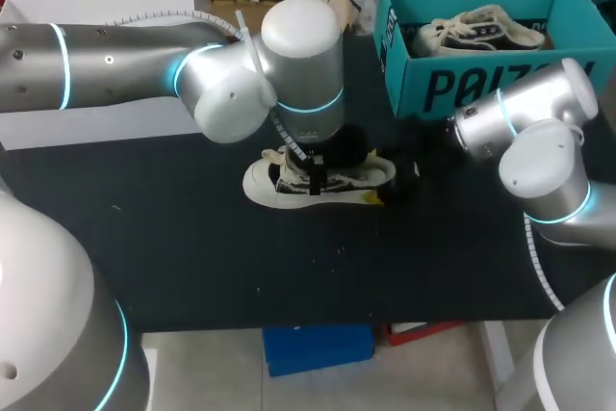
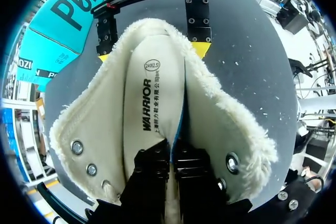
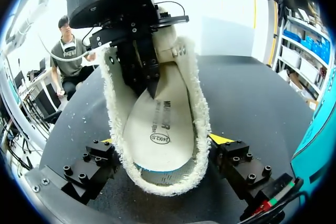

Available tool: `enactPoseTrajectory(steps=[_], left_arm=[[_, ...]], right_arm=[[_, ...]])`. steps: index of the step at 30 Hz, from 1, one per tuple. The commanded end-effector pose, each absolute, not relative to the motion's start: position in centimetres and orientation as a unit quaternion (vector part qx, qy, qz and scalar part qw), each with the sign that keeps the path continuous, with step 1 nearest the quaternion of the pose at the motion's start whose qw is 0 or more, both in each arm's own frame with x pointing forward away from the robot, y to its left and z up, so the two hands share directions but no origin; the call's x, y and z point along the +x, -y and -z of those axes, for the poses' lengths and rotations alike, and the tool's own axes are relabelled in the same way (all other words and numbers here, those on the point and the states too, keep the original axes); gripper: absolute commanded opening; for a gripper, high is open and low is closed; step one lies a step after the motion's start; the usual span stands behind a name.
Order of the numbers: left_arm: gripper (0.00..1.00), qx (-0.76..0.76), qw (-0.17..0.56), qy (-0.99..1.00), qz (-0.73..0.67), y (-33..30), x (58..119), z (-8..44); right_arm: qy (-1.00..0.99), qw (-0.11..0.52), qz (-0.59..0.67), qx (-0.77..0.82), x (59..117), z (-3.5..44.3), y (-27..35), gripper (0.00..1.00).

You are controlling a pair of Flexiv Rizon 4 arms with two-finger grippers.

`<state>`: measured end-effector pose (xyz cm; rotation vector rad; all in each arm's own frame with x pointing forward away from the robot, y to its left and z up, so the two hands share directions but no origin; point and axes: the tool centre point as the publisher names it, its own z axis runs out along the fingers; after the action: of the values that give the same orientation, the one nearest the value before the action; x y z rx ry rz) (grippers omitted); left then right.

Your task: Take the shoe out of the shoebox, open the shoe tongue, remove and reinsert the insole, then place the shoe into the shoebox

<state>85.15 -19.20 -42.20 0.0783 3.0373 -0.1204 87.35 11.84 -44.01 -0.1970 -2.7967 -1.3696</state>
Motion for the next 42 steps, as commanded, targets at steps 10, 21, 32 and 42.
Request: enactPoseTrajectory(steps=[10, 21, 32, 42], left_arm=[[0.00, 0.029, 0.073, -0.995, 0.065, 17.4, 85.0, 40.1], [0.00, 0.069, 0.072, -0.990, 0.102, 19.2, 85.4, 39.6], [0.00, 0.109, 0.066, -0.986, 0.107, 22.0, 85.8, 40.3], [0.90, 0.134, 0.069, -0.981, 0.125, 22.5, 85.1, 40.5]], right_arm=[[0.897, 0.011, 0.438, -0.064, 87.5, 44.4, -11.4, 0.00], [0.897, 0.011, 0.438, -0.064, 87.5, 44.4, -11.4, 0.00], [0.897, 0.011, 0.438, -0.064, 87.5, 44.4, -11.4, 0.00], [0.897, 0.011, 0.438, -0.064, 87.5, 44.4, -11.4, 0.00]])
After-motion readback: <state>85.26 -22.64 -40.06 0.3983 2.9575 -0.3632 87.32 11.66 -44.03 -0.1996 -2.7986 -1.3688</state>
